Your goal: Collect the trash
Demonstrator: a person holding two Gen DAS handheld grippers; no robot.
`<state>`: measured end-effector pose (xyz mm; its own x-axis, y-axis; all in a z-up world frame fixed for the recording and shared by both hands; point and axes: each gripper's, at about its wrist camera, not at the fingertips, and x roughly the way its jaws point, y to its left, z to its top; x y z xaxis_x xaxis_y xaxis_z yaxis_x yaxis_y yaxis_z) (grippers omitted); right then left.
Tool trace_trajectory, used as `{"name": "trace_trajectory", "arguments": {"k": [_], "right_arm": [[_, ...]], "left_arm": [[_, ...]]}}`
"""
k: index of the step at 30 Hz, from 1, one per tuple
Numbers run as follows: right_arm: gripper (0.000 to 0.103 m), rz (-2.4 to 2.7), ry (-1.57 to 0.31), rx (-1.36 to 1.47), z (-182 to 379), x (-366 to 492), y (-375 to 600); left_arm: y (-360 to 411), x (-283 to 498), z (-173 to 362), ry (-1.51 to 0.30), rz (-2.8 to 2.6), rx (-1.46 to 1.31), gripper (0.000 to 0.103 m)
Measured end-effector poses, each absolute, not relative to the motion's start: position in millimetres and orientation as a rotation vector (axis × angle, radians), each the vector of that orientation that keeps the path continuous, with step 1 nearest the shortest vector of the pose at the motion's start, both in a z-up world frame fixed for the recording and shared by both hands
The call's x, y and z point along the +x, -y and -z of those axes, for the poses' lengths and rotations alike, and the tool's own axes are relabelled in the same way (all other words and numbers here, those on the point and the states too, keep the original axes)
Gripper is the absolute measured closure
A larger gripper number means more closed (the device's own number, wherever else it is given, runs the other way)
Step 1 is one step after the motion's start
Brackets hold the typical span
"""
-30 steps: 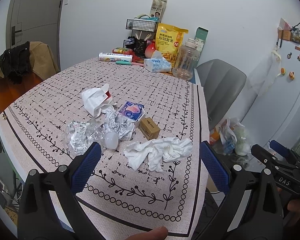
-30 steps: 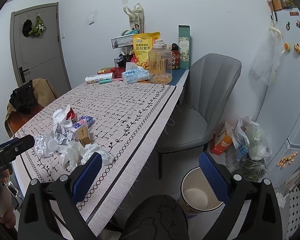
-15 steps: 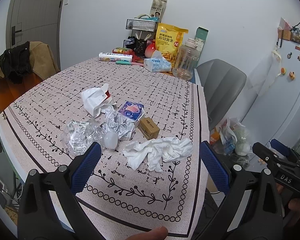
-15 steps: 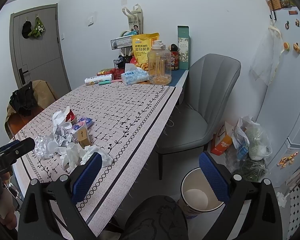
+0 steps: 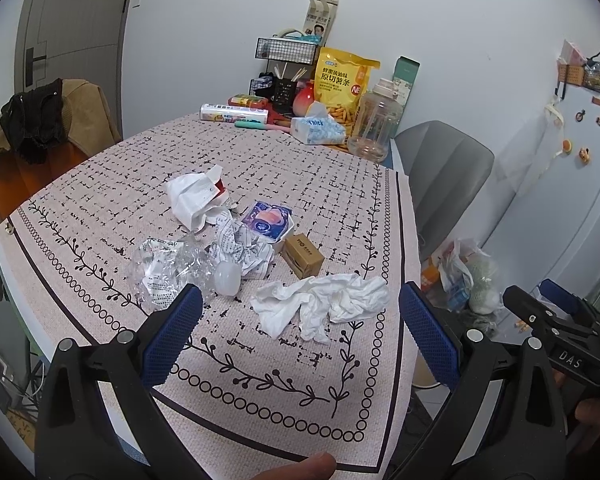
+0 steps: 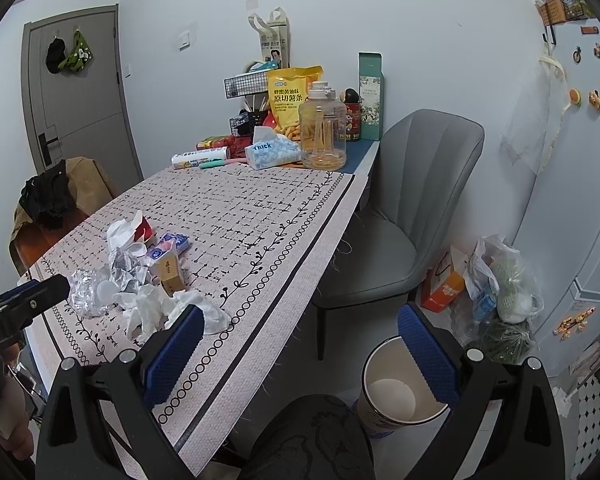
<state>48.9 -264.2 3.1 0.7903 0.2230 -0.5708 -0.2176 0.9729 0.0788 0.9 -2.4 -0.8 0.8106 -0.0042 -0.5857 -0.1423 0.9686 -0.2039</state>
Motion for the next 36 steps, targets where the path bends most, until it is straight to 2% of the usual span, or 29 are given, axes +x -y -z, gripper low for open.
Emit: {"name": "trace_trajectory", "arguments": {"k": [16, 30, 36], "right_arm": [[0.008, -0.281, -0.629, 0.002, 3.2, 55.8, 251.7], [0.008, -0.438, -0.696, -0.076, 26.3, 79.0, 188.9], [0.013, -0.489, -0.768, -0.086, 48.4, 100.7, 161.6]], "left_arm": [[-4.3, 5.1, 9.9, -0.633, -0.065, -0.254, 0.006], [-52.3, 15.7, 36.7, -0.664, -0.11, -0.316, 0.006], [-74.2, 25.2, 50.6, -0.69, -0.154, -0.349, 0.008]]}}
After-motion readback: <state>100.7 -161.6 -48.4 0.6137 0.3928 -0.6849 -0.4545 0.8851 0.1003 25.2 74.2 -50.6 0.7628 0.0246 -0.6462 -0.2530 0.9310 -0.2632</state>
